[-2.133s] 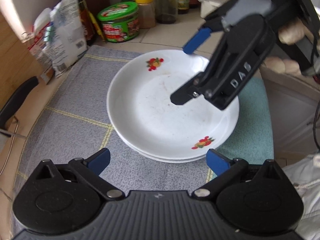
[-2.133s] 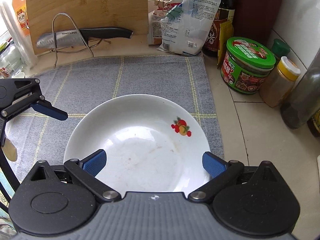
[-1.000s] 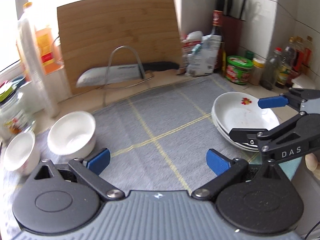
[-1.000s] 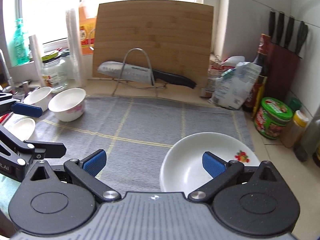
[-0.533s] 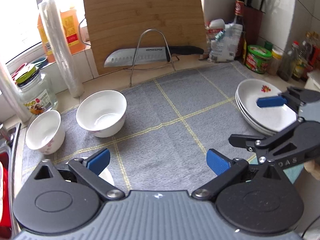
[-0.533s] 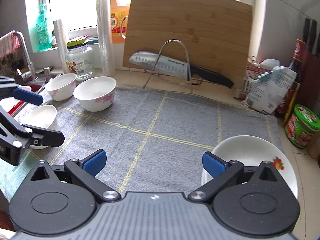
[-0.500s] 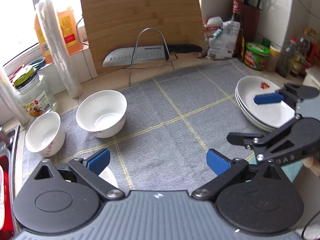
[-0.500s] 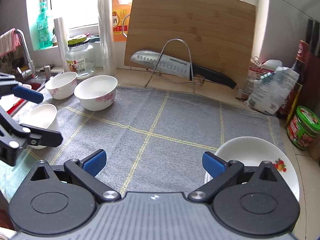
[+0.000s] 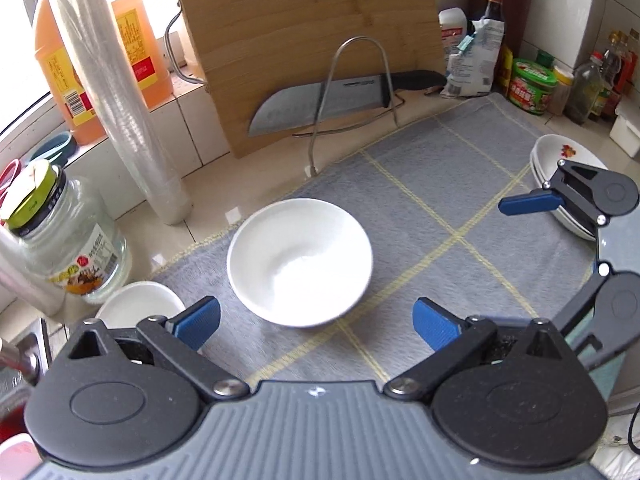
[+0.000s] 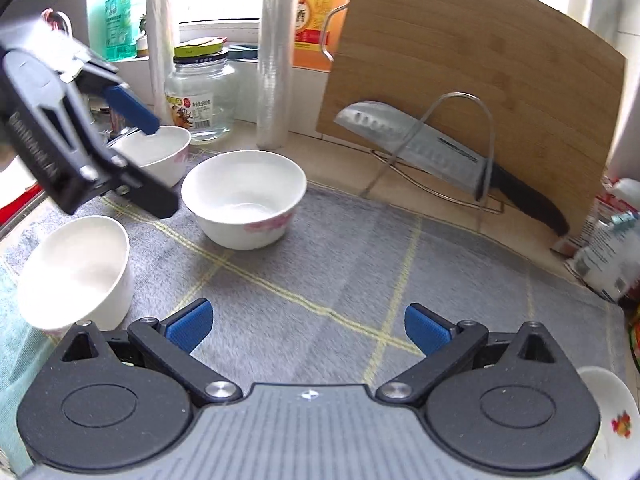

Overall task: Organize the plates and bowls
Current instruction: 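Grip the rim of a white bowl with the left tool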

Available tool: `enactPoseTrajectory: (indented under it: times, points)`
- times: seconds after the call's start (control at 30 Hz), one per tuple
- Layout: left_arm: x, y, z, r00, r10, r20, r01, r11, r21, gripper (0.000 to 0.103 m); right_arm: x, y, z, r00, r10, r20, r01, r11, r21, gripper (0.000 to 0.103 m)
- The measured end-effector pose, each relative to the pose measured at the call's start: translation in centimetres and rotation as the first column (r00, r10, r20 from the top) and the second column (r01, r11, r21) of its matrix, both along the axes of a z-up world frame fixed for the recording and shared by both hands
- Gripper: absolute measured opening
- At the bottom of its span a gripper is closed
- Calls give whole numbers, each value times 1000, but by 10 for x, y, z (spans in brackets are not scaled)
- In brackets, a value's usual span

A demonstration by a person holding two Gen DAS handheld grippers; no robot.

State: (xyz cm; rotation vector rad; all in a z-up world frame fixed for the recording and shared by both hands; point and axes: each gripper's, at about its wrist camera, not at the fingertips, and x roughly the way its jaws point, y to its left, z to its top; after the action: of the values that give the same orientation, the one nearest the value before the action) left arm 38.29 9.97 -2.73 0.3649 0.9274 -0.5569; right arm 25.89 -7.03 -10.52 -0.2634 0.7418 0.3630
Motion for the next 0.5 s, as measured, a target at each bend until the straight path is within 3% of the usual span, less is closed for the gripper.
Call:
enactPoseTrajectory:
  times: [0.5]
  points:
    - [77, -3, -34, 993, -19, -113, 13, 999, -50, 98, 60, 49, -25, 992, 116, -39, -117, 993, -10, 101]
